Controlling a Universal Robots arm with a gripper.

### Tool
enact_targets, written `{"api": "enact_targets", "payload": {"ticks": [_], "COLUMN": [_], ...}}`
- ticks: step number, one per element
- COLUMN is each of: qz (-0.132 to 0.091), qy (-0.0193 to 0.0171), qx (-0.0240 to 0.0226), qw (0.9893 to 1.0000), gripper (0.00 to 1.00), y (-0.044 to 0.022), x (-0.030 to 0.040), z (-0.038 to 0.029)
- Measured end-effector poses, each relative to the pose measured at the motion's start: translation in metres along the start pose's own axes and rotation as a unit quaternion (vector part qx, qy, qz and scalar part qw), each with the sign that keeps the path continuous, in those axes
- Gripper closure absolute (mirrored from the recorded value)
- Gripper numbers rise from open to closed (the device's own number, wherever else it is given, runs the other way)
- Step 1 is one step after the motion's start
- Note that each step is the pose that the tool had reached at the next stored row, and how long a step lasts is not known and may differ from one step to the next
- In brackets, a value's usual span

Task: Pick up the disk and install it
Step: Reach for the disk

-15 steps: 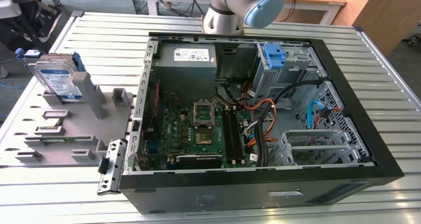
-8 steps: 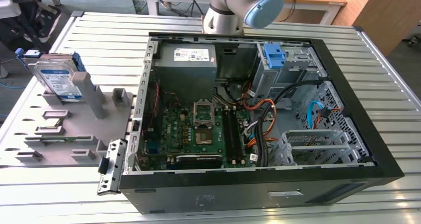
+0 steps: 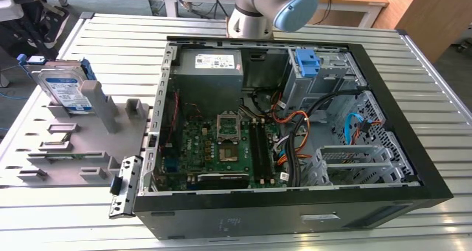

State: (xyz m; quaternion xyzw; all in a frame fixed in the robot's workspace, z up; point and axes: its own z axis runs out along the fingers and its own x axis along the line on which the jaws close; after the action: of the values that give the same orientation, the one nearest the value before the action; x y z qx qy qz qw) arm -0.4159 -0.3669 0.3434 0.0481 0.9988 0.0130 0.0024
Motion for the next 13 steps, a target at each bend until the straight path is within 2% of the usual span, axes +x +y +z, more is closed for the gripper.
{"api": "enact_targets", "payload": {"ticks": [13], "qz": [0.000], "qy": [-0.0003], "qx": [-0.0001], "qw": [1.0000], "gripper": [0.89], "y": [-0.0001], "x": [0.0009], "z": [0.0005]}}
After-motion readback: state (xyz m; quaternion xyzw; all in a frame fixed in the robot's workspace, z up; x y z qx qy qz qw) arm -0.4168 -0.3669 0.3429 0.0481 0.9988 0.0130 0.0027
